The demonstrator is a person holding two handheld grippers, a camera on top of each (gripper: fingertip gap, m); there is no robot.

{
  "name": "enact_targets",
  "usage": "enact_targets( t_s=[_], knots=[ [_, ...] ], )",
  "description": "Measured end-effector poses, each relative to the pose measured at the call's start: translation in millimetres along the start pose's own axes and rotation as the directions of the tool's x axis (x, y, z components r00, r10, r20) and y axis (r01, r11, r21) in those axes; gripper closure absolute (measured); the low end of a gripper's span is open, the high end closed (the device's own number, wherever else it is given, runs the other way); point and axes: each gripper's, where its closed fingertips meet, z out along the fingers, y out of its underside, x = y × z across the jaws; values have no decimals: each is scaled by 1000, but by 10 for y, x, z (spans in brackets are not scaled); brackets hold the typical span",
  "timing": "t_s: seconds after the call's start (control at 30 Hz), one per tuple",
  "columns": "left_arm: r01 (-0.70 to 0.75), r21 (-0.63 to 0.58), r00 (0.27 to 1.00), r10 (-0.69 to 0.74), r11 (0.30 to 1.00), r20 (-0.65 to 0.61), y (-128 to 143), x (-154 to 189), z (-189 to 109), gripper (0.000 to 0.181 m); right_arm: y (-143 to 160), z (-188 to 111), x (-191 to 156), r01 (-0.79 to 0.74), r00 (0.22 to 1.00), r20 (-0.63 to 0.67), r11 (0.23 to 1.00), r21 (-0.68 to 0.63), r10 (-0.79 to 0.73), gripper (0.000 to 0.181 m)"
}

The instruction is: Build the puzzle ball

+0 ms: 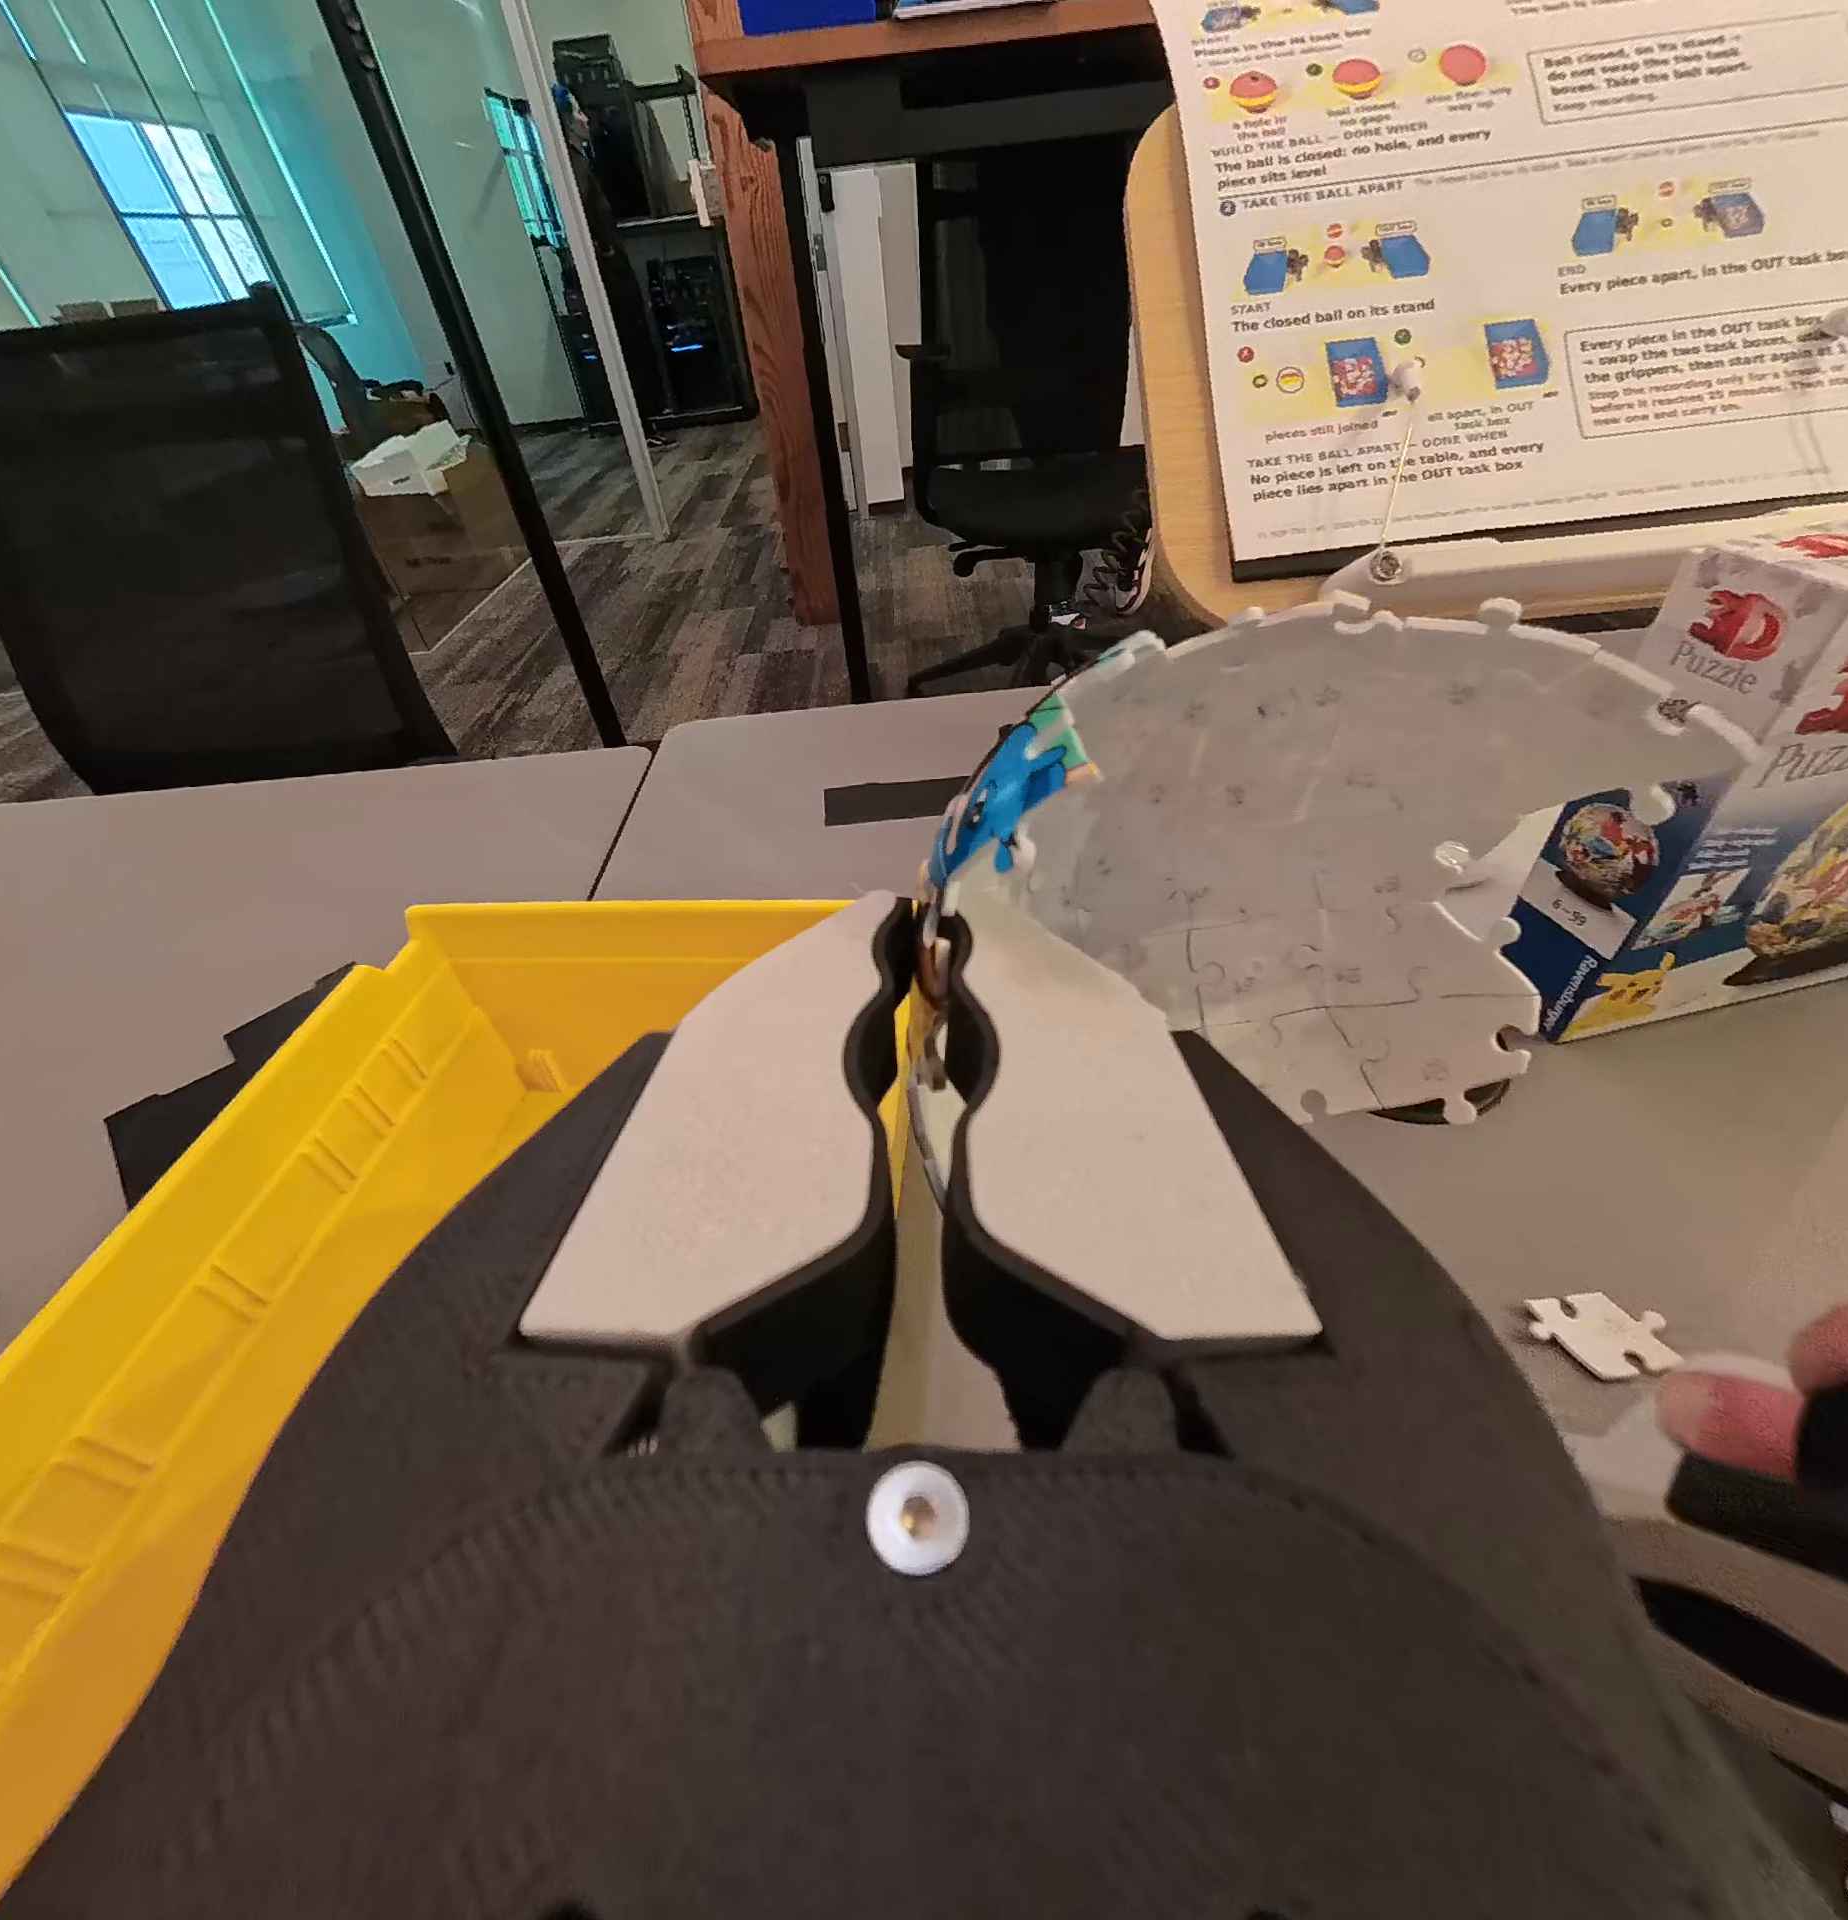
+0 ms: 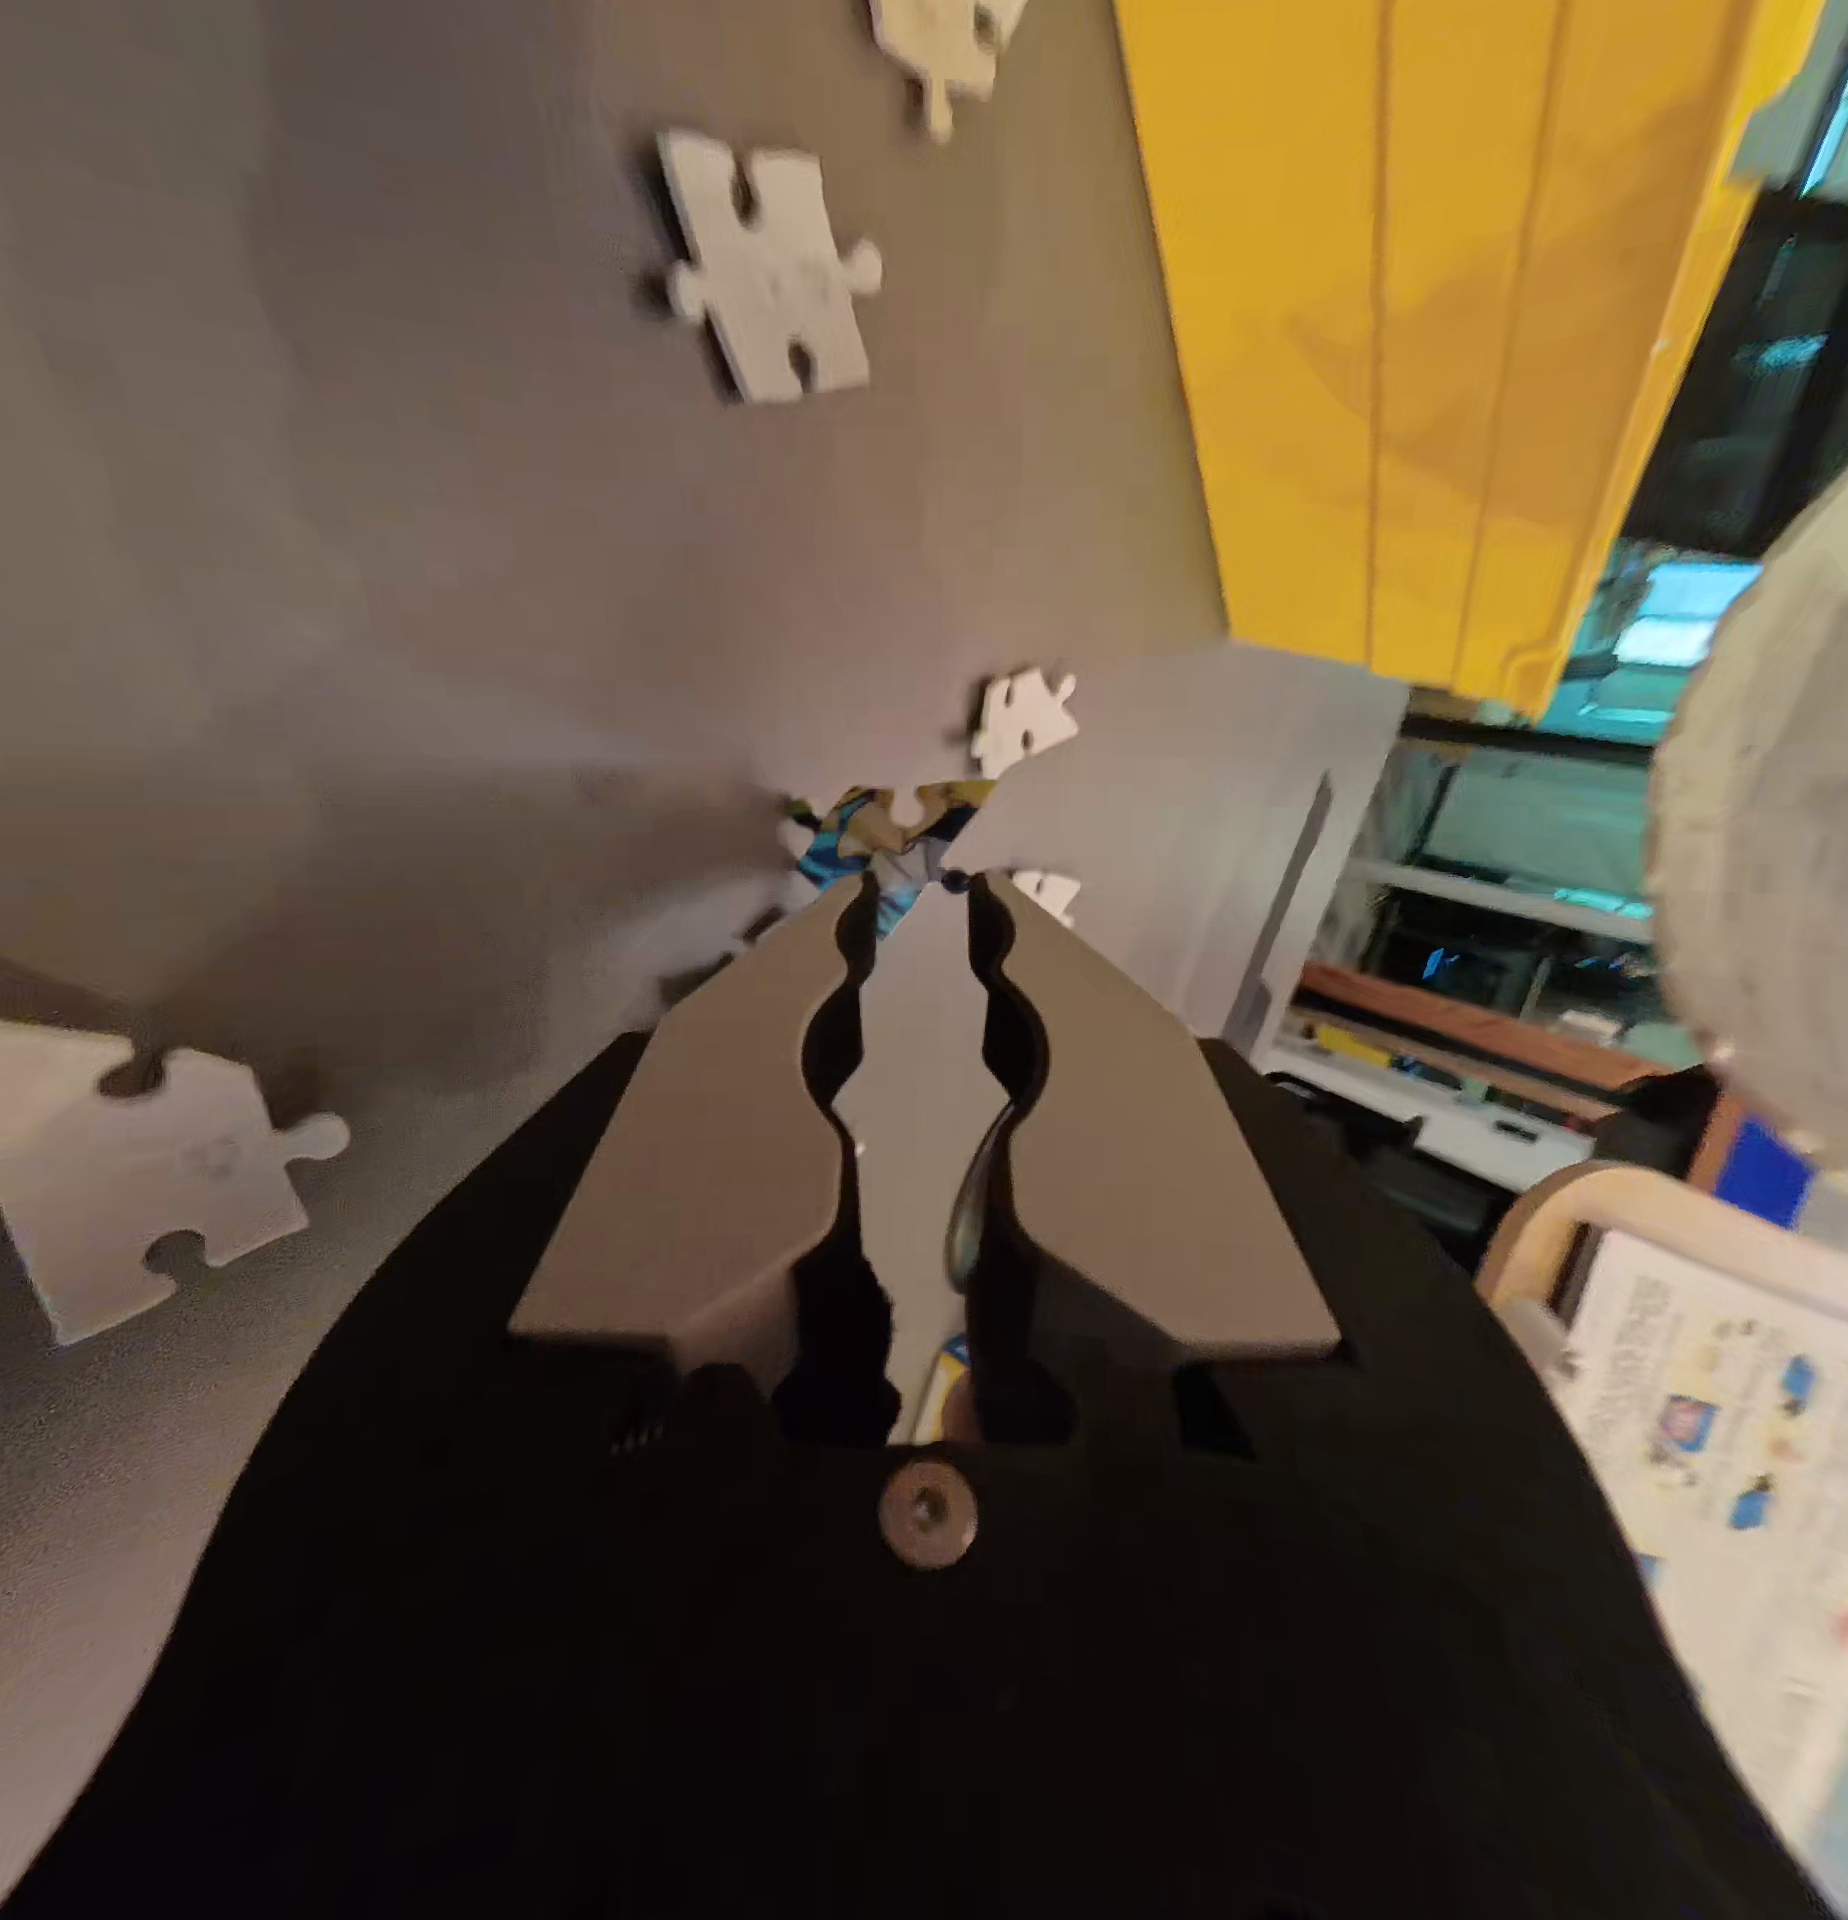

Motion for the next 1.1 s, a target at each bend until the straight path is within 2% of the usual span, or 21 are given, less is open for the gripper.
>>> enact_targets(
  t_s=[0.1, 0.27, 0.43, 0.53, 0.6, 0.7, 0.73, 0.83, 0.93, 1.03, 1.1],
  knots=[
    [-1, 0, 1000, 1, 1000, -1, 2, 6, 2, 178, -77, -81, 21, 38, 999, -17, 999, -14, -38, 177],
    [-5, 4, 1000, 5, 1000, -1, -11, 7, -8, 179, -125, -174, -43, 8, 1000, 24, 1000, 18, -9, 181],
    [-2, 5, 1000, 2, 1000, -4, -11, 6, -9, 178, -118, -263, -385, -26, 991, 129, 999, 18, 23, 181],
    [-6, 1, 1000, 6, 1000, -8, 3, 28, -4, 178, -160, -357, -429, -110, 978, 187, 992, 65, 96, 181],
    [-6, -2, 1000, 6, 1000, -13, 10, 50, 1, 178, -106, -391, -339, -240, 952, 212, 968, 71, 221, 177],
    [-10, -8, 1000, 10, 1000, -20, 33, 93, 10, 178, 175, -388, -201, -418, 882, 246, 908, 21, 401, 173],
    [-10, -10, 1000, 10, 1000, -25, 44, 114, 17, 178, 282, -380, -182, -492, 837, 275, 870, 1, 473, 168],
    [-17, -18, 999, 16, 1000, -39, 79, 186, 37, 178, 605, -341, -172, -693, 648, 378, 718, -66, 661, 161],
    [-25, -27, 998, 24, 999, -52, 119, 263, 62, 178, 821, -259, -168, -802, 492, 446, 589, -103, 748, 158],
    [-35, -39, 998, 32, 999, -58, 183, 318, 91, 178, 911, -154, -205, -827, 425, 486, 546, -135, 764, 155],
    [-38, -48, 997, 35, 998, -63, 226, 347, 106, 178, 940, -91, -293, -814, 403, 507, 552, -181, 762, 156]
  ],
)
